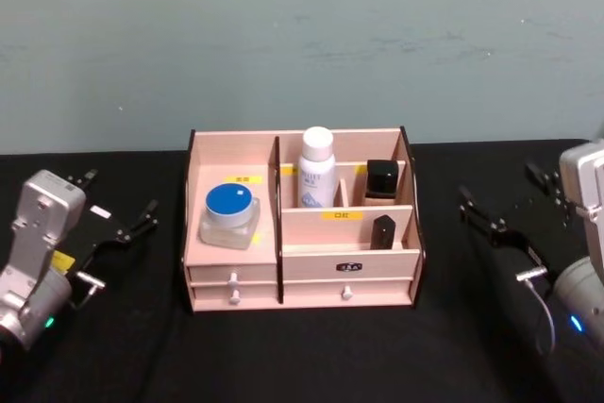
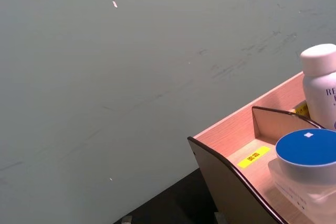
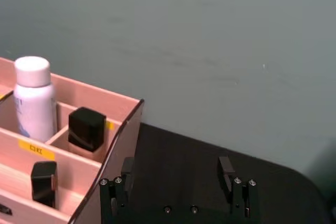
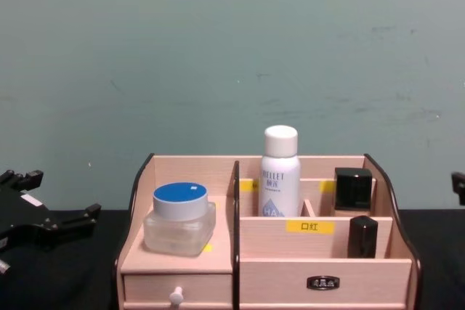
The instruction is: Pick up the facial cleanser and watermelon frost from the table and place them into the tiered storage box.
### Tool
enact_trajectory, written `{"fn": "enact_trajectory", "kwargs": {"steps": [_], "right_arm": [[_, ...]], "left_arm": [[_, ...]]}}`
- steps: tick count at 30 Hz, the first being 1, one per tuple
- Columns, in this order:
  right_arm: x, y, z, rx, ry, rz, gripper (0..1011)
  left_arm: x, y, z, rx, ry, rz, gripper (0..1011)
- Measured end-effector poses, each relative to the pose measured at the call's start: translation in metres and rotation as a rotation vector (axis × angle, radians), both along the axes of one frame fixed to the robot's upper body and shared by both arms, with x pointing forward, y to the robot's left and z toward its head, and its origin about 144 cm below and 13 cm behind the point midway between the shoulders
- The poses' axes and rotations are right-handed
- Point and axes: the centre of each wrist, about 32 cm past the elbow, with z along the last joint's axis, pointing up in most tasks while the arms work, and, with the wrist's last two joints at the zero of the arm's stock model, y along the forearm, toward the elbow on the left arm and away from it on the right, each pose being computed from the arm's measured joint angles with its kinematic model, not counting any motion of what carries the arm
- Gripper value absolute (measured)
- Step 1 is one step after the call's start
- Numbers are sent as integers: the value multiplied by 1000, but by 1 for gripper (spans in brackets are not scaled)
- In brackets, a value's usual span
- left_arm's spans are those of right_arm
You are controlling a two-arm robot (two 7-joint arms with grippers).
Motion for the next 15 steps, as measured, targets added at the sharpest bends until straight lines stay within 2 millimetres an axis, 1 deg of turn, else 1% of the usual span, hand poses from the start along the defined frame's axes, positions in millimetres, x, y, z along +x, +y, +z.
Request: {"fn": "enact_trajectory", "kwargs": {"steps": [15], "right_arm": [[0,0,3,-4,-6,11,1002]], "left_arm": [[0,0,0,0,0,0,1010]]}}
